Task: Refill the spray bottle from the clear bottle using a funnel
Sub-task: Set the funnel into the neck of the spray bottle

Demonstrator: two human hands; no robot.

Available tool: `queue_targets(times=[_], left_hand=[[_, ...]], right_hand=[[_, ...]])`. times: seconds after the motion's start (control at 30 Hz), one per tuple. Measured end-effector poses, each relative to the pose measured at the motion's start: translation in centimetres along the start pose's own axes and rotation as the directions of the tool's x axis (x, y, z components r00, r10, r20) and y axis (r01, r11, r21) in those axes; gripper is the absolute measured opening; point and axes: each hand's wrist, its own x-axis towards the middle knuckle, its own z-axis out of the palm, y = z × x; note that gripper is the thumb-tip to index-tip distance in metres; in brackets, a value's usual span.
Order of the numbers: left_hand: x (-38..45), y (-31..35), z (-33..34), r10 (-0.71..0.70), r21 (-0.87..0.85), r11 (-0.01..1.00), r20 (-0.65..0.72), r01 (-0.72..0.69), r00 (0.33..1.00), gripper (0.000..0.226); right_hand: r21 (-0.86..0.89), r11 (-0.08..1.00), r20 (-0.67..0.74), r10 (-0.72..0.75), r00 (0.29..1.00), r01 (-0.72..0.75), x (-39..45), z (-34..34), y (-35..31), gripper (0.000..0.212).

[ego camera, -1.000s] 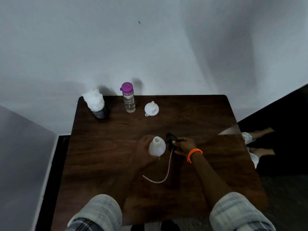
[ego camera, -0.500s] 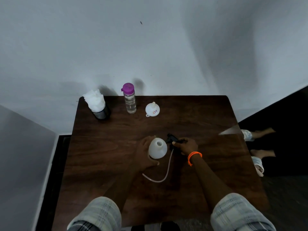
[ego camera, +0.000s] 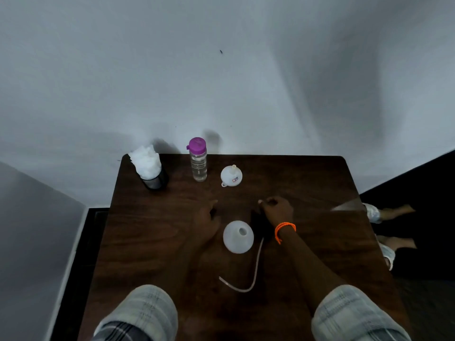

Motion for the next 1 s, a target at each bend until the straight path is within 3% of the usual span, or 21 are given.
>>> queue_targets(times=[0.1,0.23,0.37,0.57,0.73,1.0], left_hand=[[2.8,1.6,0.2,-0.01,-0.083,0.997,-0.053,0.006,0.999,0.045],[7.2,2.2,0.5,0.08,-0.159,0.983,-0.066,-0.089,0.995,0.033],[10.9,2.1,1.2,0.101,-0.145,0.983,-0.08,-0.112,0.992,0.045],[12.2,3.4,2.1,0.04,-0.115,0.992,-0.119,-0.053,0.992,0.052],[11.9,3.9,2.3,-0.066,-0.256,0.966,-0.123,0.033,0.99,0.061],[8.4,7.4,1.3,-0.014,-0.393,0.916,-0.245,-0.086,0.969,0.06]], right_hand=[[-0.008,0.998,0.065,-0.063,0.996,0.064,1.6,1.3,-1.6,0.021],[0.007,0.994,0.137,-0.109,0.985,0.109,4.2,3.5,-3.5,0.032],[0.081,0.985,0.187,-0.167,0.968,0.154,6.2,5.3,-5.1,0.031],[0.19,0.98,0.278,-0.106,0.955,0.053,7.2,7.1,-5.6,0.056],[0.314,0.947,0.323,-0.042,0.945,-0.065,6.9,6.2,-5.3,0.048],[0.595,0.777,0.315,0.01,0.949,-0.206,3.0,1.9,-6.5,0.028]])
